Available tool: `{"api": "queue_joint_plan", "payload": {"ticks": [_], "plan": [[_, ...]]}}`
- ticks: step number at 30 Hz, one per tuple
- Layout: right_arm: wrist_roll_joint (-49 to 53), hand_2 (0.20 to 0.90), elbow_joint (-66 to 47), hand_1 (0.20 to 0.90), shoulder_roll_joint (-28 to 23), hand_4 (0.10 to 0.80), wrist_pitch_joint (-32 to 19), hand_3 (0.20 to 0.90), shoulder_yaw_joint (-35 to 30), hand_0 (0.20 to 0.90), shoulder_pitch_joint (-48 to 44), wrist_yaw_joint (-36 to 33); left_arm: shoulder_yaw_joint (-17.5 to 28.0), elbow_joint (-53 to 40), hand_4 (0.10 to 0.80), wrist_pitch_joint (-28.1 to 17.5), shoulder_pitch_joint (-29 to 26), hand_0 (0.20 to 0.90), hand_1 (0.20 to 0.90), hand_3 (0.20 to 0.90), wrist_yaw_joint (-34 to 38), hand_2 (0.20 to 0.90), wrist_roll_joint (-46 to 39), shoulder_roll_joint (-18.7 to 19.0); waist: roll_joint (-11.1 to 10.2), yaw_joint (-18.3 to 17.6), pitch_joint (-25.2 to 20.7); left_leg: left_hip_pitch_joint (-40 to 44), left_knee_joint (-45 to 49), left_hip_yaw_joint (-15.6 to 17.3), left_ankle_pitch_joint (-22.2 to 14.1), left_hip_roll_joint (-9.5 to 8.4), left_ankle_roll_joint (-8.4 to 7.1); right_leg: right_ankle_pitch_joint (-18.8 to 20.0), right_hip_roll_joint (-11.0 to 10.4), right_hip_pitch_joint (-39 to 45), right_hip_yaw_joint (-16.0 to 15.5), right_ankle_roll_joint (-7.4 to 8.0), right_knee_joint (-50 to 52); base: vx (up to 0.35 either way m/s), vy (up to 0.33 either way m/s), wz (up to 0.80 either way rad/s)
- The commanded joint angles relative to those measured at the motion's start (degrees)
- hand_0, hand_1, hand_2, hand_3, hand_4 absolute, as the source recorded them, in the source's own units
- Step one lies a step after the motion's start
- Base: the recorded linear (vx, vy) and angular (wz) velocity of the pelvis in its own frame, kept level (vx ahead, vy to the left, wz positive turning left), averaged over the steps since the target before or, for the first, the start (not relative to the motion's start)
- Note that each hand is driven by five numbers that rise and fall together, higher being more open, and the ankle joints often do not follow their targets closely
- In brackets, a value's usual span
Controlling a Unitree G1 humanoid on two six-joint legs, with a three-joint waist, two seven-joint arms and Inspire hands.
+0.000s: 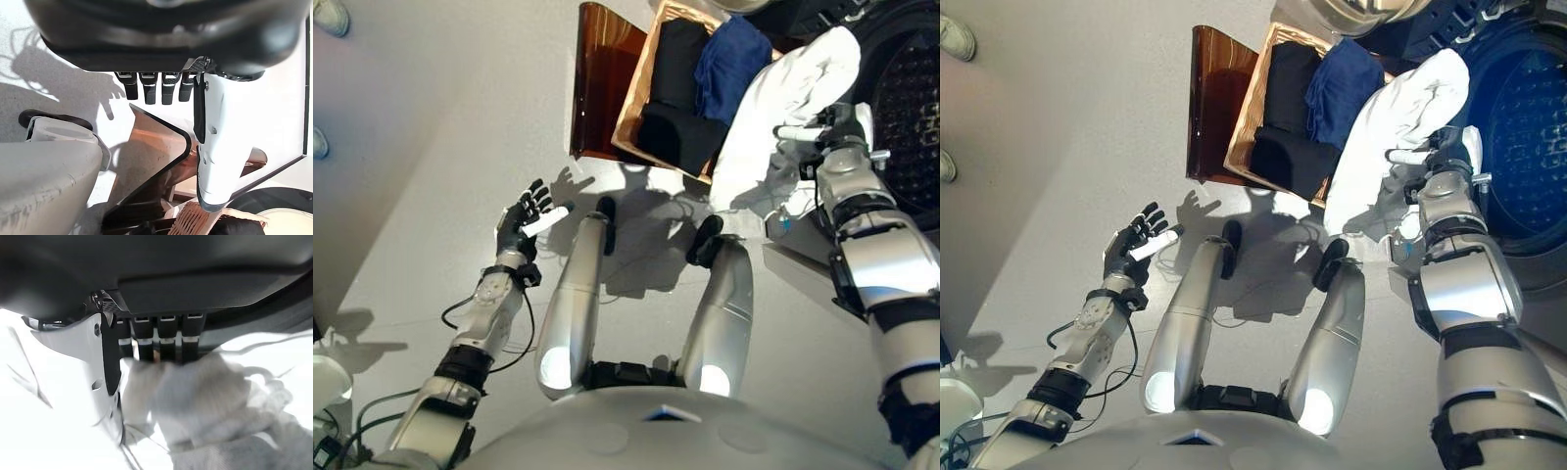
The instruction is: Pick up the clothes and place them into the washing machine
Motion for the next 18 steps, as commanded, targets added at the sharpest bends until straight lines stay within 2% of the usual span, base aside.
{"api": "queue_joint_plan", "payload": {"ticks": [1,11,18], "plan": [[-1.68,0.2,0.45,0.2,-1.02,0.3,-1.81,0.2,2.24,0.2,-2.55,1.25,-0.44,-6.55,0.8,-4.03,1.52,0.9,0.9,0.9,-0.41,0.9,-0.56,2.9,1.32,1.53,-1.53,0.96,1.21,-0.97,-3.98,-0.19,-0.94,-2.0,0.12,3.19,1.46,-1.75,-0.55,0.0,0.0,0.0],[-1.61,0.2,0.15,0.2,-1.26,0.3,-2.12,0.2,1.86,0.2,-1.89,0.87,-0.56,-6.1,0.8,-4.09,1.16,0.9,0.9,0.9,-0.09,0.9,-0.82,2.9,1.04,0.97,-1.74,1.17,0.86,-1.04,-3.9,-0.14,-0.84,-2.27,0.13,3.59,1.37,-1.8,-0.65,0.0,0.0,0.0],[7.66,0.2,-7.39,0.2,0.28,0.3,-5.08,0.2,-3.91,0.2,3.6,-1.22,1.02,-2.28,0.8,-4.68,0.82,0.9,0.9,0.9,0.88,0.9,-1.48,2.47,-0.21,-0.69,-2.26,7.47,-5.81,-0.79,-2.03,0.86,-1.08,0.35,0.91,9.72,-0.04,-1.12,-7.07,0.03,-0.004,-0.01]]}}
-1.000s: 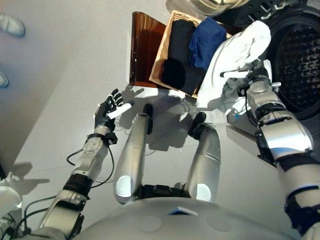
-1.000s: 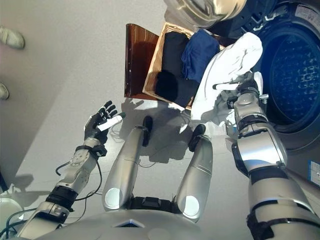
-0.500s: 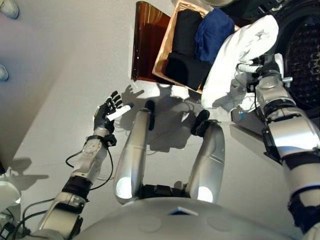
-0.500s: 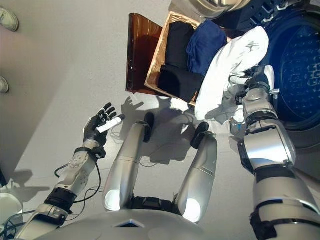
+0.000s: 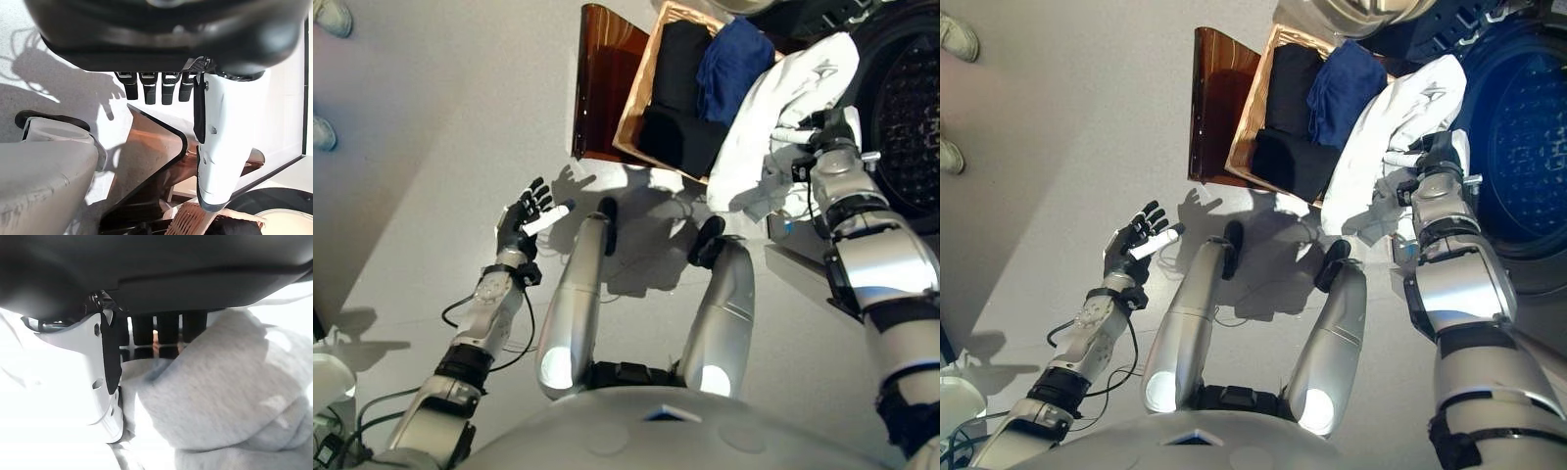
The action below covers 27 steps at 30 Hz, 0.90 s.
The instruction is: Pick up the clothes and place them into the washing machine
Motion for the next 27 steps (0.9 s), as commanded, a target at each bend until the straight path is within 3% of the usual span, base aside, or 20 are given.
{"api": "queue_joint_plan", "payload": {"ticks": [1,9,19,27], "plan": [[5.53,0.2,-5.02,0.2,-0.32,0.3,-5.3,0.2,-0.93,0.2,1.65,-2.15,1.06,-2.21,0.8,-4.63,1.02,0.9,0.9,0.9,0.75,0.9,-1.0,2.35,-0.64,-0.88,-2.07,7.3,-5.78,-0.71,-1.98,0.97,-1.46,1.11,1.02,9.27,0.21,-1.12,-7.12,0.049,0.0,-0.04],[10.22,0.2,-23.28,0.2,1.77,0.3,-8.38,0.2,-5.42,0.2,13.9,-2.42,2.35,2.75,0.8,-4.28,1.48,0.9,0.9,0.9,0.27,0.9,-1.36,0.79,-3.3,-4.12,-3.34,19.41,-21.56,0.67,5.64,1.79,-2.15,9.75,2.51,21.8,-1.59,0.23,-24.37,0.044,-0.009,-0.13],[7.49,0.2,-38.92,0.2,5.06,0.3,-8.73,0.2,-8.81,0.2,31.91,1.61,4.96,7.78,0.8,-3.03,1.84,0.9,0.9,0.9,-0.68,0.9,1.54,-1.76,-5.97,-6.69,-7.14,35.4,-37.03,1.59,10.51,3.7,-3.27,15.07,3.3,36.85,-3.61,2.34,-39.1,0.122,-0.036,-0.15],[6.62,0.2,-43.67,0.2,2.76,0.3,-9.09,0.2,-11.27,0.2,36.17,4.44,7.53,8.57,0.8,-2.55,3.83,0.9,0.9,0.9,-2.0,0.9,3.74,-2.03,-6.71,-6.84,-11.99,45.32,-48.64,3.3,14.34,5.61,-4.04,18.73,4.64,44.32,-4.76,3.55,-48.48,0.089,-0.026,-0.1]]}}
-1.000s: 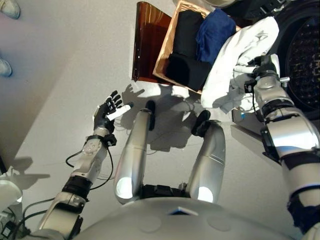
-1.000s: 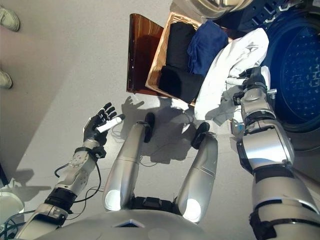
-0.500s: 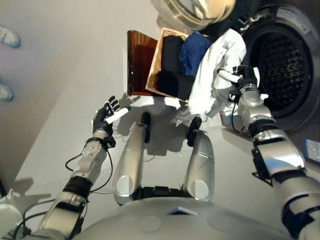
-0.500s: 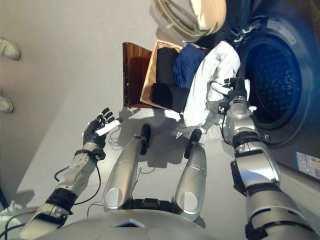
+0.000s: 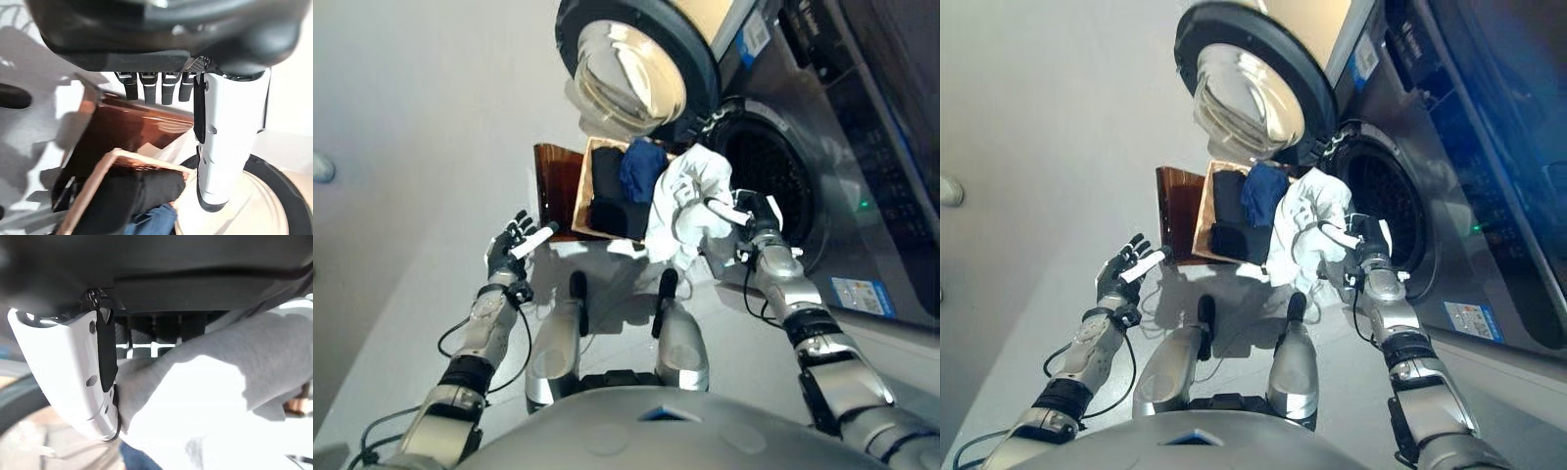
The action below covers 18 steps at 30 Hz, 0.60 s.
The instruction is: Pick up the clothes and place them into the washing machine
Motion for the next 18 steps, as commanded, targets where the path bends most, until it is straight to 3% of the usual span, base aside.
{"api": "queue_joint_plan", "payload": {"ticks": [1,7,18], "plan": [[-0.6,0.2,-5.99,0.2,-4.96,0.3,-5.61,0.2,-4.52,0.2,-3.04,0.37,1.16,-0.75,0.8,-2.6,0.35,0.9,0.9,0.9,-1.24,0.9,2.94,0.77,0.35,1.01,-4.85,4.78,-8.68,-1.25,3.95,4.04,-4.12,0.44,-0.2,2.6,-1.28,0.48,-0.48,0.086,-0.024,-0.15],[-2.41,0.2,-15.08,0.2,-7.38,0.3,-6.04,0.2,-6.11,0.2,-2.59,0.33,1.48,1.85,0.8,-1.71,0.43,0.9,0.9,0.9,-1.53,0.9,5.59,-0.21,-0.77,0.88,-8.26,9.45,-11.96,0.17,4.29,4.85,-4.43,0.82,0.72,6.15,-1.25,0.8,-2.87,0.081,-0.009,-0.12],[-4.8,0.2,-26.61,0.2,-9.01,0.3,-7.05,0.2,-5.22,0.2,1.76,4.63,-2.52,9.9,0.8,-2.43,-5.46,0.9,0.9,0.9,-2.57,0.9,19.02,0.74,-1.49,-1.02,-12.21,13.78,-15.79,1.21,4.94,5.69,-4.99,-0.15,1.22,8.67,-1.35,1.13,-2.55,0.027,0.011,-0.01]]}}
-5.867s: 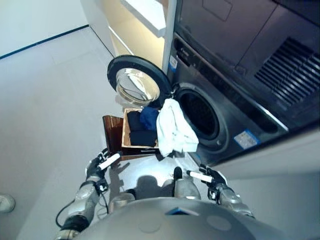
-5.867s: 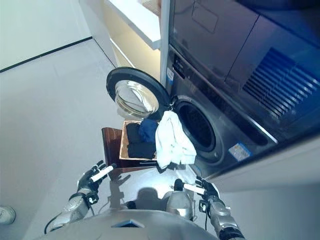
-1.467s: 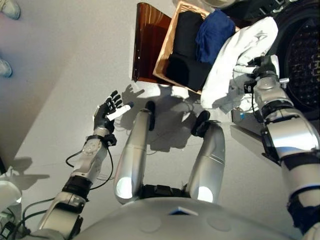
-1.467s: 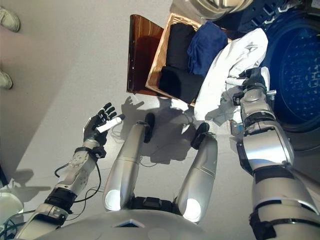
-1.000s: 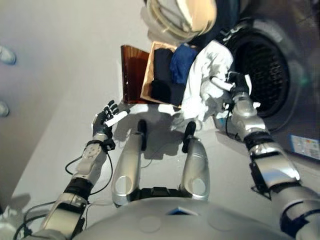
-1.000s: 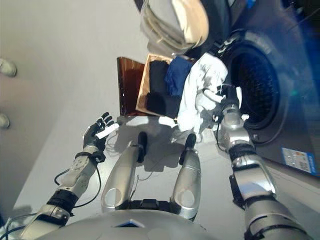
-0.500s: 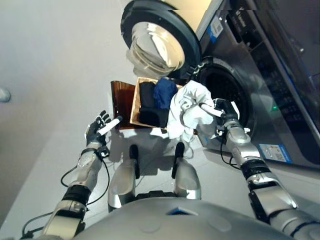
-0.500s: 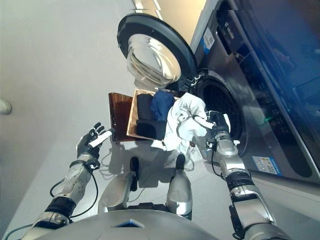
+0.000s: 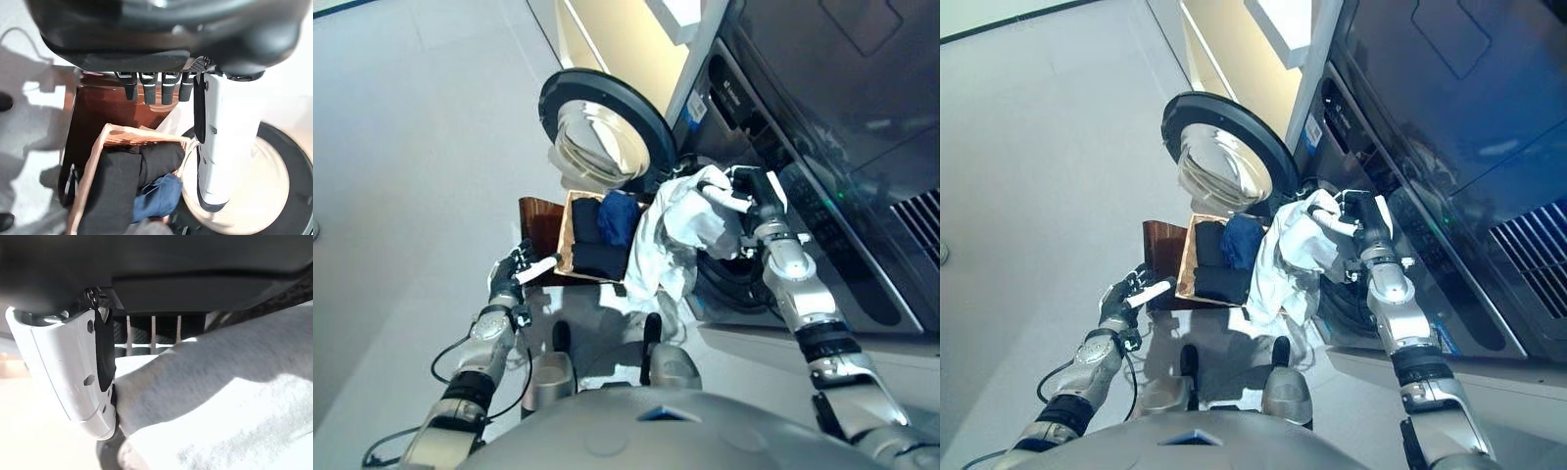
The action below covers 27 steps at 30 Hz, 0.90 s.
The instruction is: Pick up the clothes and place them into the washing machine
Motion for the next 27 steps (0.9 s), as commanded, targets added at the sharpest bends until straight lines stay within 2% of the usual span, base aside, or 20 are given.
{"api": "queue_joint_plan", "payload": {"ticks": [1,6,10,17,23,27], "plan": [[0.33,0.2,-5.77,0.2,-6.79,0.3,-7.55,0.2,-1.48,0.2,-5.19,1.71,-3.79,4.29,0.8,-4.01,-7.22,0.9,0.9,0.9,-0.35,0.9,7.84,2.4,0.55,0.47,-5.22,0.81,-0.41,-0.28,-1.17,2.94,-2.88,-1.86,-2.07,0.81,-0.95,2.57,3.46,-0.004,0.015,-0.08],[-0.18,0.2,-7.98,0.2,-8.89,0.3,-7.53,0.2,1.96,0.2,-9.54,2.51,-6.31,6.17,0.8,-4.72,-9.33,0.9,0.9,0.9,-0.5,0.9,11.83,3.4,0.27,0.35,-6.19,1.55,-0.41,0.41,-1.7,2.81,-2.85,-1.88,-2.26,1.19,-0.37,2.84,3.65,-0.006,0.025,-0.06],[3.63,0.2,-10.45,0.2,-11.39,0.3,-7.73,0.2,5.33,0.2,-15.94,4.03,-9.43,7.22,0.8,-5.18,-10.87,0.9,0.9,0.9,-1.8,0.9,13.59,4.02,-0.34,0.16,-7.5,2.27,-0.41,0.96,-2.11,2.56,-2.71,-1.75,-2.62,1.59,-0.09,3.16,3.86,-0.022,0.034,-0.1],[9.24,0.2,-10.74,0.2,-14.82,0.3,-7.52,0.2,8.85,0.2,-23.99,4.58,-16.7,6.13,0.8,-5.98,-14.99,0.9,0.9,0.9,-2.17,0.9,20.24,4.63,-1.17,-0.65,-8.74,3.1,-0.41,1.54,-2.63,2.16,-2.45,-1.78,-3.24,1.93,0.61,3.56,4.7,-0.02,0.027,-0.03],[11.93,0.2,-10.41,0.2,-17.08,0.3,-7.46,0.2,11.27,0.2,-29.82,4.44,-17.92,6.38,0.8,-5.9,-15.88,0.9,0.9,0.9,-2.28,0.9,19.14,3.89,-1.72,-0.72,-9.08,3.5,-0.41,2.02,-2.82,1.86,-2.28,-1.79,-3.79,1.91,1.06,3.75,4.87,-0.006,0.005,0.0],[16.02,0.2,-11.78,0.2,-19.36,0.3,-7.69,0.2,13.79,0.2,-35.36,4.86,-18.89,9.6,0.8,-5.23,-17.66,0.9,0.9,0.9,-1.97,0.9,17.91,1.78,-2.39,-1.03,-9.62,3.92,-0.41,2.18,-3.04,1.34,-2.1,-1.76,-4.38,2.19,1.26,3.97,4.99,-0.002,0.008,-0.01]]}}
